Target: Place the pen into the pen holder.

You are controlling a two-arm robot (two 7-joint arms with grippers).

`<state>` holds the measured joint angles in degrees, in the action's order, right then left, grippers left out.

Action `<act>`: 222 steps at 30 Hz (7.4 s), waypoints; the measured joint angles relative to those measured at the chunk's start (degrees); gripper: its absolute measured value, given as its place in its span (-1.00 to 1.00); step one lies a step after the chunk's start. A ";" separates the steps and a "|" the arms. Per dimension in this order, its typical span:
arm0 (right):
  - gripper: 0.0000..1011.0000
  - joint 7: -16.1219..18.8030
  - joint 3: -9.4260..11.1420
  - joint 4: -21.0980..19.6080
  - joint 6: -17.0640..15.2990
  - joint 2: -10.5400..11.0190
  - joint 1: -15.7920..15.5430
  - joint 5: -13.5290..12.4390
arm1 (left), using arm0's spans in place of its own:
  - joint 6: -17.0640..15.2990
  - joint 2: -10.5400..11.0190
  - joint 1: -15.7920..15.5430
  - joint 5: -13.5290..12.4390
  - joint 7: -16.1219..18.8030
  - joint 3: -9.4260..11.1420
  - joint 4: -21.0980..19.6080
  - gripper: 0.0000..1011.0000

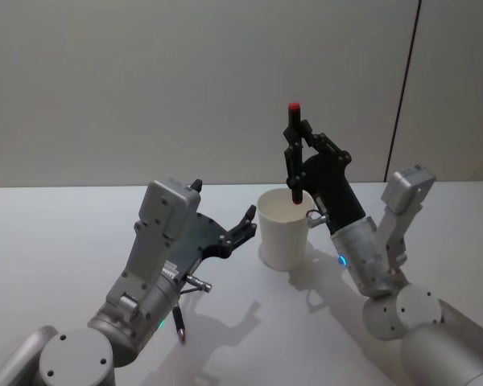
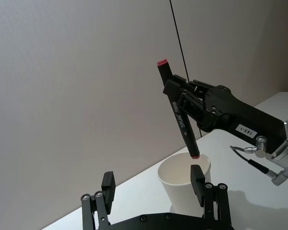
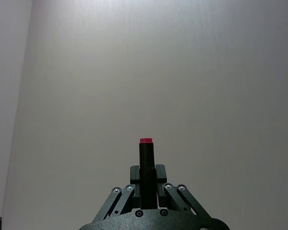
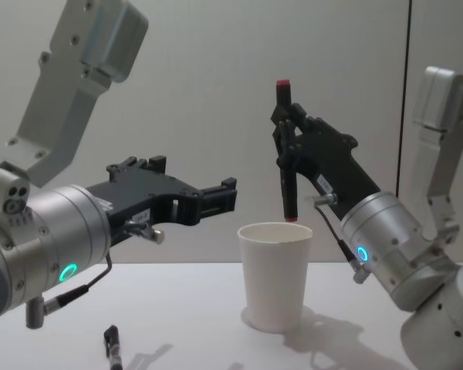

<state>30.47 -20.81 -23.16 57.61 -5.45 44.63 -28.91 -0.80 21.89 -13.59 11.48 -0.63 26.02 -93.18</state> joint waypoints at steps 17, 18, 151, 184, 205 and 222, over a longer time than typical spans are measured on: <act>-0.65 -1.80 0.65 5.63 -0.31 -1.48 2.72 1.86 | 0.00 0.00 0.00 0.00 0.00 0.00 0.00 0.99; -0.65 -1.82 0.67 5.82 -0.31 -1.55 2.86 1.94 | 0.00 0.00 0.00 0.00 0.00 0.00 0.00 0.99; 0.98 -21.17 15.07 -73.67 -55.33 26.48 -46.17 4.98 | 0.02 -0.04 0.02 -0.11 0.01 -0.04 0.00 0.99; 0.98 -21.38 15.47 -74.54 -56.16 27.07 -47.16 4.48 | -15.49 1.56 0.32 -0.22 2.96 -2.87 -3.35 0.99; 0.98 -21.38 15.47 -74.58 -56.19 27.13 -47.23 4.46 | -29.97 0.15 -0.29 -1.20 5.02 -3.28 -5.49 0.99; 0.98 -21.37 15.47 -74.58 -56.18 27.12 -47.23 4.47 | -31.87 -1.34 -0.25 -1.93 6.86 -3.56 -5.77 0.99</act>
<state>9.09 -5.34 -97.74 1.43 21.67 -2.60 -24.44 -32.67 20.55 -13.84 9.55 6.23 22.46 -98.95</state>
